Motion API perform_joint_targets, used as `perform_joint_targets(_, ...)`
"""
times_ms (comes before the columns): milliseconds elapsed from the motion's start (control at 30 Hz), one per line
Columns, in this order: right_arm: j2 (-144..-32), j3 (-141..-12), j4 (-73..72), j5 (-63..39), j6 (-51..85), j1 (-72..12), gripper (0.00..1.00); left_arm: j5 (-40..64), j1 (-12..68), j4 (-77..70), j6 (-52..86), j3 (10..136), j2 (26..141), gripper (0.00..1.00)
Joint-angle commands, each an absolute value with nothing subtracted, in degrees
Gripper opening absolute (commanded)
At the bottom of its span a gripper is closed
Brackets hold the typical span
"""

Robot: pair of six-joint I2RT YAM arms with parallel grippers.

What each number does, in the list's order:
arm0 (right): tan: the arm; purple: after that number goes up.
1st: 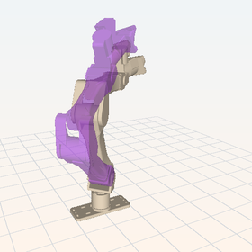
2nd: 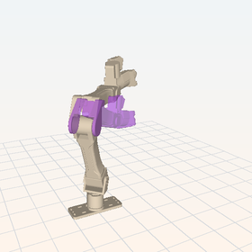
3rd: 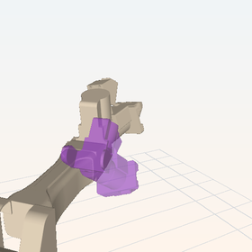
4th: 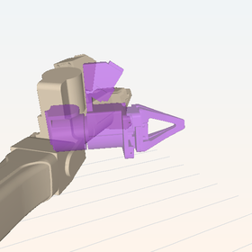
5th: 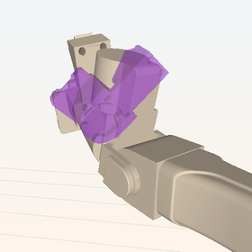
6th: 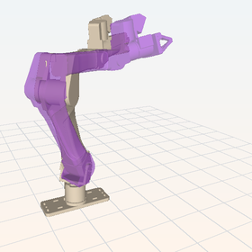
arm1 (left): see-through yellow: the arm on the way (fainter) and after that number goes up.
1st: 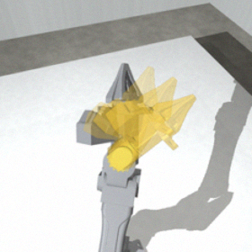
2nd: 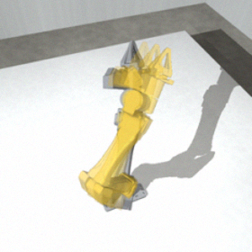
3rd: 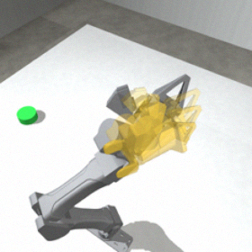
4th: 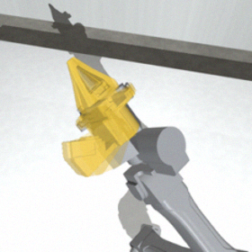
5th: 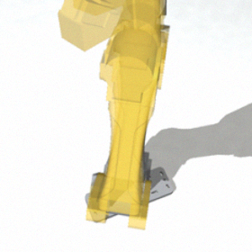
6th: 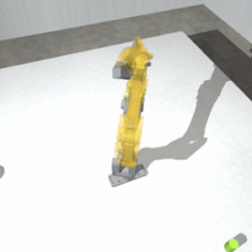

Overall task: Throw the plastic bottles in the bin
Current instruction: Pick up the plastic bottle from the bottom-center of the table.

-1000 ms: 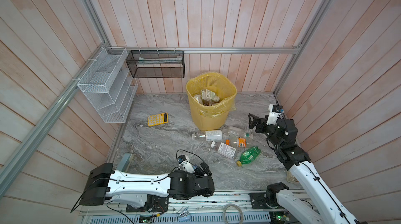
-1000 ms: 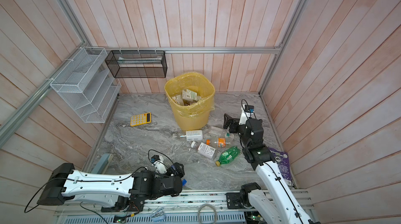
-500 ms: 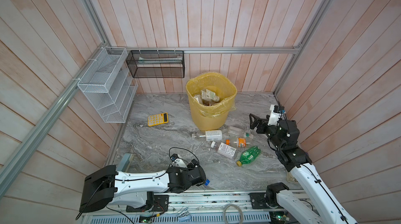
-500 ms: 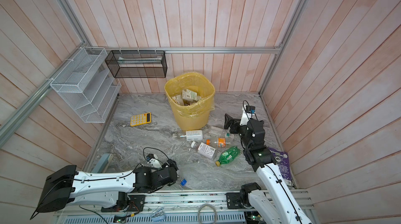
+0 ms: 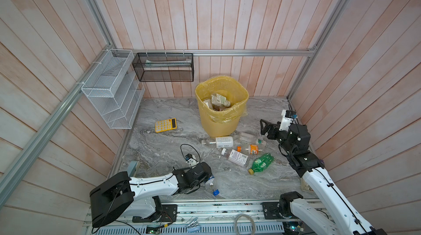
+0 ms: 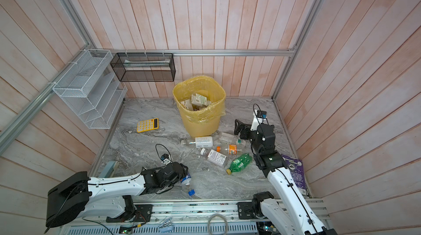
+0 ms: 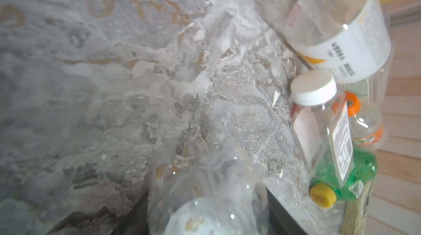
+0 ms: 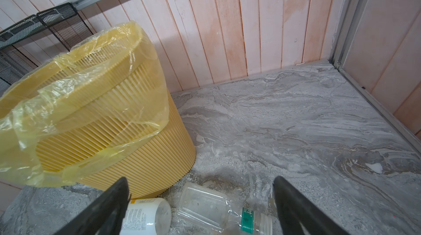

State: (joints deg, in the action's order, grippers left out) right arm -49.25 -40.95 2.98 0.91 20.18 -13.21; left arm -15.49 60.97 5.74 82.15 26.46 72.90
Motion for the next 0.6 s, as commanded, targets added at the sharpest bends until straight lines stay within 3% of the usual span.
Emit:
perform_joint_targets(0, -49.7, -41.6, 2.1, 2.6, 21.4, -12.9, 0.99, -13.7, 60.1, 2.6, 78.1, 25.5, 71.8, 0.53)
perform_joint_targets(133, -50.1, -41.9, 2.2, 3.8, 21.4, -12.8, 0.99, -15.0, 59.0, 3.3, 77.3, 25.5, 69.1, 0.41)
perform_joint_targets(300, -50.1, -42.5, 2.7, 5.3, 21.0, -12.9, 0.99, -23.4, 58.2, 10.4, 71.6, 30.7, 60.1, 0.42)
perform_joint_targets(433, -49.7, -43.6, 2.8, 8.6, 19.9, -12.7, 0.99, -37.8, 58.1, 16.0, 56.1, 41.1, 50.0, 0.45)
perform_joint_targets(567, -48.1, -44.5, 2.1, 11.4, 19.5, -12.3, 0.99, -46.3, 58.0, 3.2, 30.4, 49.0, 43.0, 0.45)
